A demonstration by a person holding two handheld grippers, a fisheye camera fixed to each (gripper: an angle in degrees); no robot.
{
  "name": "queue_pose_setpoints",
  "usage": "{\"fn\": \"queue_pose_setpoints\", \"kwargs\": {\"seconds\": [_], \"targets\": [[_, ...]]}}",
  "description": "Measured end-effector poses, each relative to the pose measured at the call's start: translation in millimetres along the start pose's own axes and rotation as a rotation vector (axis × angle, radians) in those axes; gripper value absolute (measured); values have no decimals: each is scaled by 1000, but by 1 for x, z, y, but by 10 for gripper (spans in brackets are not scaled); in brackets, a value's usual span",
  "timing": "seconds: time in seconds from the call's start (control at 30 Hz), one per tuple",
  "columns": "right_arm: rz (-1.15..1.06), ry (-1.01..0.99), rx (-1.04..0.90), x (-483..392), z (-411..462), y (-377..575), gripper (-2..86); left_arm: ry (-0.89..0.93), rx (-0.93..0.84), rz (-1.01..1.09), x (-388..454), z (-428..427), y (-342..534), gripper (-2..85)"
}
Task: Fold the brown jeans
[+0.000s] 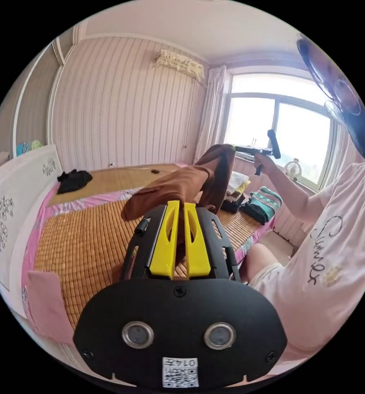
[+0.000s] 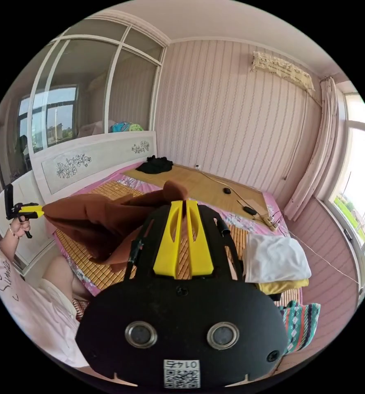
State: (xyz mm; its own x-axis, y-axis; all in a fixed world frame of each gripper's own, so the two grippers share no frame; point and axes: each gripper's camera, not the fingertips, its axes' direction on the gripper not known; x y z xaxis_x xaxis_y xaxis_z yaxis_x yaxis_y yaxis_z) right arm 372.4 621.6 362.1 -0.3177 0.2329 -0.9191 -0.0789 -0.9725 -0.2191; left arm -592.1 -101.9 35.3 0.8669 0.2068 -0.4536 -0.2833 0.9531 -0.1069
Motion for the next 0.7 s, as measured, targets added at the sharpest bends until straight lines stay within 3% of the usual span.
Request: {"fn": "queue_pose_setpoints", "kwargs": {"seconds": [0.1, 0.17, 0.27, 0.47, 0.57, 0.7], "targets": [[80, -80, -260, 28, 23, 71, 6, 73, -218, -205, -8, 33, 73, -9], [278, -161, -567, 46, 75, 163, 7, 96, -395, -466, -24, 64, 149, -9], [365, -154, -782, 33, 113, 256, 11, 207, -472, -784, -42, 79, 216, -6], [402, -179, -630, 24, 138, 247, 120, 61, -439, -660, -49, 90, 187, 67], [324, -178, -576, 19, 170, 216, 142, 120, -412, -662, -63, 120, 171, 94], [229, -102, -577, 9, 219, 191, 156, 68, -465, -677, -74, 166, 166, 148]]}}
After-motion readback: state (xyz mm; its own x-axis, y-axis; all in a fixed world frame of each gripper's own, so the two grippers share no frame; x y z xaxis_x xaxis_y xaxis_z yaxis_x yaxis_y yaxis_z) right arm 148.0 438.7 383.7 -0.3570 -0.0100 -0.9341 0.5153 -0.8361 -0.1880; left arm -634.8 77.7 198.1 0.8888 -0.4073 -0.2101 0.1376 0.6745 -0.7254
